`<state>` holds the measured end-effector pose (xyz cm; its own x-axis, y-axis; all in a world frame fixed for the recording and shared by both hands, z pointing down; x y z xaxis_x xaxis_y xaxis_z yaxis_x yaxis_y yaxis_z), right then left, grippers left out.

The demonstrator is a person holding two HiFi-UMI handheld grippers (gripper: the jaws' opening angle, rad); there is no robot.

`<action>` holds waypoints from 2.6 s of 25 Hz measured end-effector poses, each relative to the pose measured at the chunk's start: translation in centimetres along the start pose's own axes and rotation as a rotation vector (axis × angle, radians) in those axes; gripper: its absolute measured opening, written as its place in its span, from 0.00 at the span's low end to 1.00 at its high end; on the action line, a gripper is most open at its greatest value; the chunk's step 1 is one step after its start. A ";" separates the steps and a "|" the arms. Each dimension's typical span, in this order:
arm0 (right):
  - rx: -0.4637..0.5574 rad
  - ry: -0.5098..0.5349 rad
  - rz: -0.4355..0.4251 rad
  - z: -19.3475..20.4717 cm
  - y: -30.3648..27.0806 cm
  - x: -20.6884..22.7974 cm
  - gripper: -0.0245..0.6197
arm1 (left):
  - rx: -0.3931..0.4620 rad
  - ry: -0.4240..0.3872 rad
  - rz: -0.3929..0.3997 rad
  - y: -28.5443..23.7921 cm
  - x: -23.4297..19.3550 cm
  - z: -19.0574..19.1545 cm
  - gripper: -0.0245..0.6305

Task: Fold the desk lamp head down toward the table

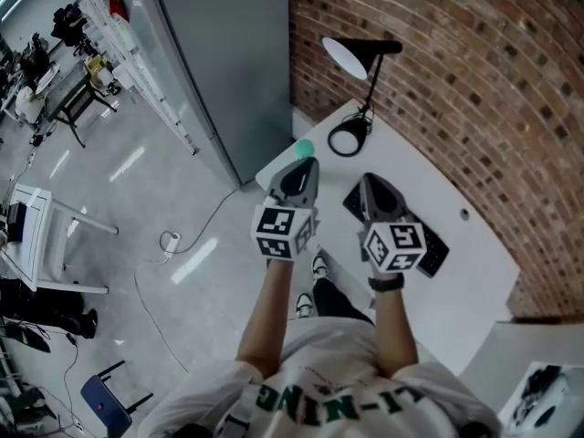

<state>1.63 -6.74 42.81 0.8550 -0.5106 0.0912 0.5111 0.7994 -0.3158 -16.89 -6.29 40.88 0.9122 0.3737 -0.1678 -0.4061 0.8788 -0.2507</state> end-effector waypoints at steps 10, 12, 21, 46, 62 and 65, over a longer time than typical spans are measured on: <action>0.048 -0.049 0.003 -3.2 -4.4 4.4 0.05 | 0.041 -0.044 0.064 -6.6 -0.9 -5.7 0.05; 0.063 -0.059 0.008 -4.0 -5.2 5.2 0.05 | 0.049 -0.050 0.083 -7.9 -1.1 -6.9 0.05; 0.086 -0.094 0.010 -5.9 -8.6 7.9 0.05 | 0.048 -0.082 0.139 -13.6 -2.1 -11.4 0.07; 0.022 -0.167 0.046 -3.6 -10.7 14.1 0.05 | 0.027 -0.080 0.181 -24.2 -1.6 -14.5 0.40; 0.008 -0.219 0.049 -2.3 -10.8 15.9 0.05 | 0.070 -0.065 0.128 -25.1 -1.8 -14.8 0.19; 0.015 -0.219 0.051 -2.4 -10.6 15.9 0.05 | 0.072 -0.041 0.131 -25.1 -1.9 -14.5 0.16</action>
<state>9.55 -24.09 45.33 0.8776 -0.3897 0.2792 0.4666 0.8280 -0.3111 -9.21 -33.32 33.67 0.8537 0.4971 -0.1550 -0.5182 0.8401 -0.1600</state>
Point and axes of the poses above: the fingertips, and each gripper's own axes: y backward along the fingers, x to its right, z out of its underside, the point moved 7 cm from there along y, backward along the fingers, and after that the axes turned 12 degrees about -x, right-handed, at the moved point
